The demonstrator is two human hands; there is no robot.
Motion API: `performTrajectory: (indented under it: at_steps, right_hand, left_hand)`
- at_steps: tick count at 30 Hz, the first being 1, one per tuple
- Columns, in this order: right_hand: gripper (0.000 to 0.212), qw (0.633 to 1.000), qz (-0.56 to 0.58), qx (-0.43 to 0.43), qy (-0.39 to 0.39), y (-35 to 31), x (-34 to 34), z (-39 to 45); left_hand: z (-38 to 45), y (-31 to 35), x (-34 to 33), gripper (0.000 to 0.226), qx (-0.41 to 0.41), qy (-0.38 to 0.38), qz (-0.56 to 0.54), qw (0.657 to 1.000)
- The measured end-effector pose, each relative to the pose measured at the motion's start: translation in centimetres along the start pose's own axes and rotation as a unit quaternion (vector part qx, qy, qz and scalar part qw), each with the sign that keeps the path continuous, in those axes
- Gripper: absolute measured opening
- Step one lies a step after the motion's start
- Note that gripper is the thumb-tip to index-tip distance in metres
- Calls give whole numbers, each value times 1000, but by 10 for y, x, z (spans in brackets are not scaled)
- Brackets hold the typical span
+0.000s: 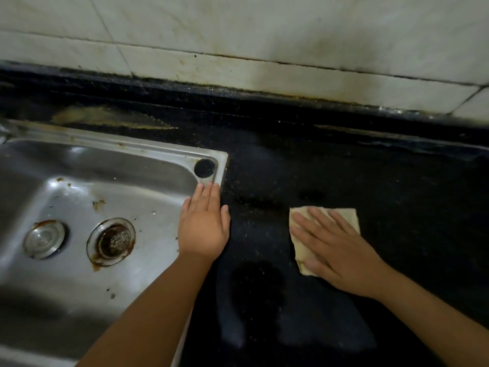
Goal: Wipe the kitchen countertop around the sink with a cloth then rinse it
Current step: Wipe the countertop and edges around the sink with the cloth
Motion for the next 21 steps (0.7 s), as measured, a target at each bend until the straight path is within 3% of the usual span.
performTrajectory:
  at_steps: [3,5,8,14,18,21]
  right_hand:
    - [63,998,-4,-56,16,16,3,-1]
    - [74,986,63,-148,40,33,19,29]
    - [56,958,132,-256,14,45,22,87]
    - [52,985,120,-122,-2,-56,25,103]
    - [54,993,115,-7,32,-116,6,30]
    - [55,996,55,43,56,-127,-19,-45]
  left_hand:
    - [1,0,-1,74,-10,17,7,1000]
    - [2,0,0,76,-12,22,3,1000]
    - [3,1,1,71,-9,16,6,1000]
    - [2,-1,2,66,11,17,-38,999]
    - [-1,-1,5,65,11,30,-90,995]
    - [-7,-3,7,48,6,22,-149,989]
Point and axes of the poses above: each hand's wrist, its own z-axis towards the middle knuckle, its own x-axis out of the back of the hand, y = z × x, the point moved 8 cm from there along z, towards the middle knuckle, and after that the axes turned 14 degrees about -x, right-handed, at the moved point
